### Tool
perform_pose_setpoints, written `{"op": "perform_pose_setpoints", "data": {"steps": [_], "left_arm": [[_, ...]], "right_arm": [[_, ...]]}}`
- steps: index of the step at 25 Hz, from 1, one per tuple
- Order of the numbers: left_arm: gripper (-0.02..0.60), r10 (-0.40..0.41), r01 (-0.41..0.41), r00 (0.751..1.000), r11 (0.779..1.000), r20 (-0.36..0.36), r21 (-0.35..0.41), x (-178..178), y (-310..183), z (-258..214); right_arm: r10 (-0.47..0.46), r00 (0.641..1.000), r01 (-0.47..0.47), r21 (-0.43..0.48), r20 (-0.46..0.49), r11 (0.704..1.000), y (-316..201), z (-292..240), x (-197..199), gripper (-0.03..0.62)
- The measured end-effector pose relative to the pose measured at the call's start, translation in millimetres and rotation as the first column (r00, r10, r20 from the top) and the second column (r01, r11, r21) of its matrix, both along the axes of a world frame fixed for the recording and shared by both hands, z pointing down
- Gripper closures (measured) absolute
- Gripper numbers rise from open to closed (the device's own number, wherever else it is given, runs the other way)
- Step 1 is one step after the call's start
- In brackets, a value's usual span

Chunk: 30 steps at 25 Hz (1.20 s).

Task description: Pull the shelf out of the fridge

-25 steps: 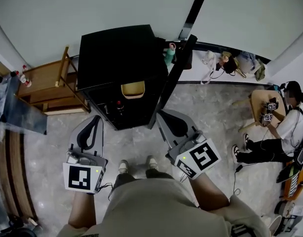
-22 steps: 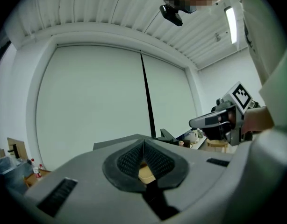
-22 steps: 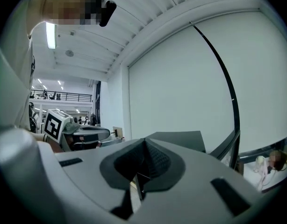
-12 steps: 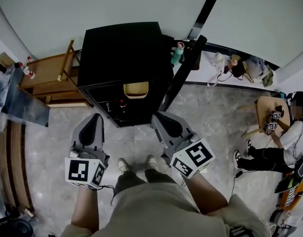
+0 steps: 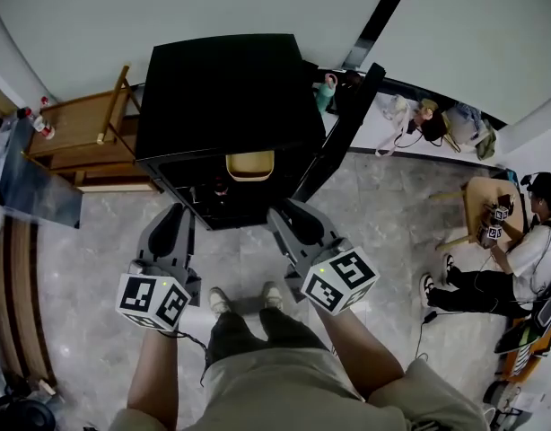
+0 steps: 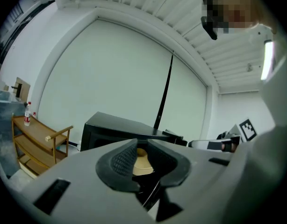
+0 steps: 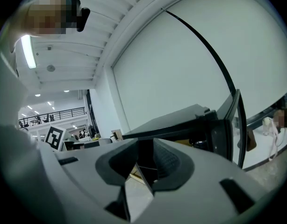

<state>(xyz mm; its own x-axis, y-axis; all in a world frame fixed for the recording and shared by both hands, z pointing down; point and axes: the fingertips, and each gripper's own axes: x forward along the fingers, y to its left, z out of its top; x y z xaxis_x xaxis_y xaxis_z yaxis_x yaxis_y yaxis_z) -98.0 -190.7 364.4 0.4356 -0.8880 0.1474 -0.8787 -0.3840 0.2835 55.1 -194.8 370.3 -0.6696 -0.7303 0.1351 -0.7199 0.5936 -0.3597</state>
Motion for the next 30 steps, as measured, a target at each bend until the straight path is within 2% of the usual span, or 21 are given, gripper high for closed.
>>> {"op": "perform_pose_setpoints", "data": {"steps": [2,7,10,12,17,22,26,30], "left_arm": [[0.491,0.008,-0.008,0.999,1.000,-0.043,-0.019,0,-5,12],[0.468,-0.013,0.003,0.984,0.998,-0.176,-0.056,-4,-14,43],[0.467,-0.021,-0.001,0.969,0.996,-0.248,-0.088,-8,-19,70],[0.463,-0.028,-0.001,0.961,0.995,-0.276,-0.104,-12,-22,87],[0.432,-0.043,-0.015,0.942,0.986,-0.334,-0.169,-16,-30,136],[0.396,-0.085,-0.027,0.889,0.971,-0.450,-0.237,-23,-41,186],[0.394,-0.125,-0.037,0.817,0.963,-0.563,-0.268,-25,-47,216],[0.394,-0.155,-0.027,0.801,0.956,-0.578,-0.294,-29,-56,249]], "right_arm": [[0.005,1.000,-0.005,-0.027,0.012,1.000,-3,14,-3,0.525],[0.032,0.998,-0.027,-0.079,0.061,0.997,-10,48,-4,0.499],[0.034,0.999,-0.034,-0.036,0.005,0.999,-13,67,-9,0.490],[0.034,0.999,-0.034,-0.032,-0.003,0.999,-17,82,-13,0.490],[0.072,0.997,-0.070,-0.093,0.014,0.993,-28,128,-15,0.490],[0.122,0.989,-0.105,-0.176,0.089,0.979,-42,171,-18,0.487],[0.149,0.985,-0.130,-0.203,0.083,0.971,-50,206,-19,0.457],[0.180,0.978,-0.149,-0.252,0.105,0.956,-62,242,-21,0.445]]}}
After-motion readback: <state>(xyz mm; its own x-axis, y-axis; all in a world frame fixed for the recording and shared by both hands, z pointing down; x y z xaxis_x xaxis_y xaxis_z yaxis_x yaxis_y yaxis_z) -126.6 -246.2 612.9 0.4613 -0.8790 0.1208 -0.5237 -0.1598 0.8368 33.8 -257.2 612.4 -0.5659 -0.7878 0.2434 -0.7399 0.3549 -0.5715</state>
